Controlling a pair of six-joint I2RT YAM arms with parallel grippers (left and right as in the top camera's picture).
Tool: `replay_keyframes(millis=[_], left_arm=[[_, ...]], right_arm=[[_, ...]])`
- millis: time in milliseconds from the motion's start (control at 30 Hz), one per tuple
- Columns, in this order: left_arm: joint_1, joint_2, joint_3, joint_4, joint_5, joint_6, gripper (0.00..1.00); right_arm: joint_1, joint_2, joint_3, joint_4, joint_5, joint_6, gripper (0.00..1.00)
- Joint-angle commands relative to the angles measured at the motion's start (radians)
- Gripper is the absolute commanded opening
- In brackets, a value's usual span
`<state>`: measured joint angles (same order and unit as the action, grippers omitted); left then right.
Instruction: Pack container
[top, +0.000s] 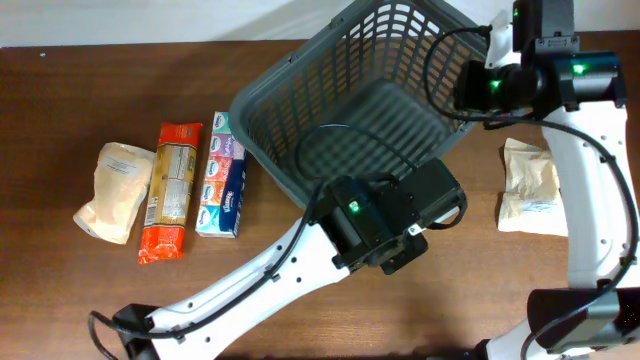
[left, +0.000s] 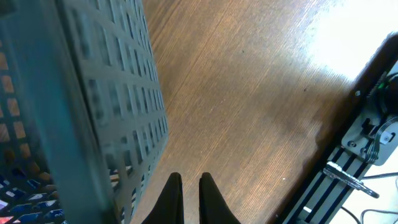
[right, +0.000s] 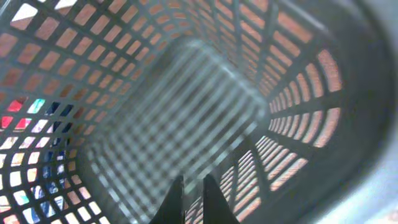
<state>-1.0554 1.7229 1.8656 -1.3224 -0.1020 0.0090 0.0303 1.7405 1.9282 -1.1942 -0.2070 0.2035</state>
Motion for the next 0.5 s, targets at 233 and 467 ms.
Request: replay_keyframes(millis=[233, 467], left_arm=[[0.113, 0.037, -0.021, -0.010, -0.053, 0.050, 0.02], [0.245, 0.037, -0.021, -0.024, -0.053, 0.076, 0.02]], right_arm=[[-0.058, 0.007, 0.015, -0.082, 0.032, -0.043, 0.04], [-0.058, 0.007, 0.015, -0.139, 0.035, -0.042, 0.04]])
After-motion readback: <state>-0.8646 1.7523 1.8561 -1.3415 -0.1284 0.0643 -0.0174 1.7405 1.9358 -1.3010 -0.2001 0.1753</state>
